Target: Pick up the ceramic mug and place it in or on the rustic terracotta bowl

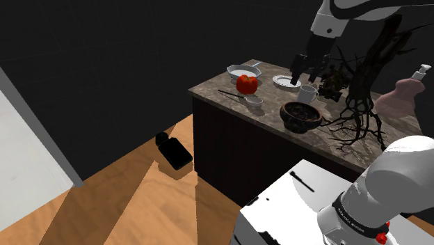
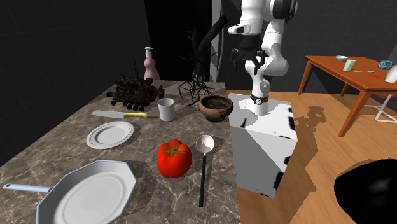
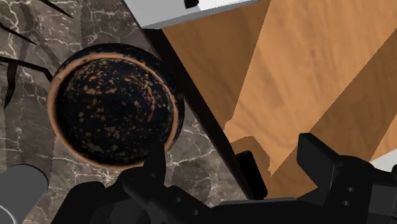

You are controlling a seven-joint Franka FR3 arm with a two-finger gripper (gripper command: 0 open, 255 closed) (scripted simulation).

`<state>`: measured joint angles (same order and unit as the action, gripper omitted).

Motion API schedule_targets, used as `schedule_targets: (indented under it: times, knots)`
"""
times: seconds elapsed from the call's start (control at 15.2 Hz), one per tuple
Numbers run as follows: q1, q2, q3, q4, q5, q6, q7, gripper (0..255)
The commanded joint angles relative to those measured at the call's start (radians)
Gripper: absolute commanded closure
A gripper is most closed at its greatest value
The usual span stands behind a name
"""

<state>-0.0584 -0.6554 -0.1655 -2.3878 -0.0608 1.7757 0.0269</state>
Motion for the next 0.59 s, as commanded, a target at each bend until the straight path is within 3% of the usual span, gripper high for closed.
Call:
schedule_targets:
  times: [0.0, 0.53]
  knots:
    - [-0.013, 0.055, -0.036, 0.011, -0.021, 0.043, -0.038, 0]
    - [-0.047, 0.278, -0.163, 0.088, -0.059, 0.185, -0.173, 0]
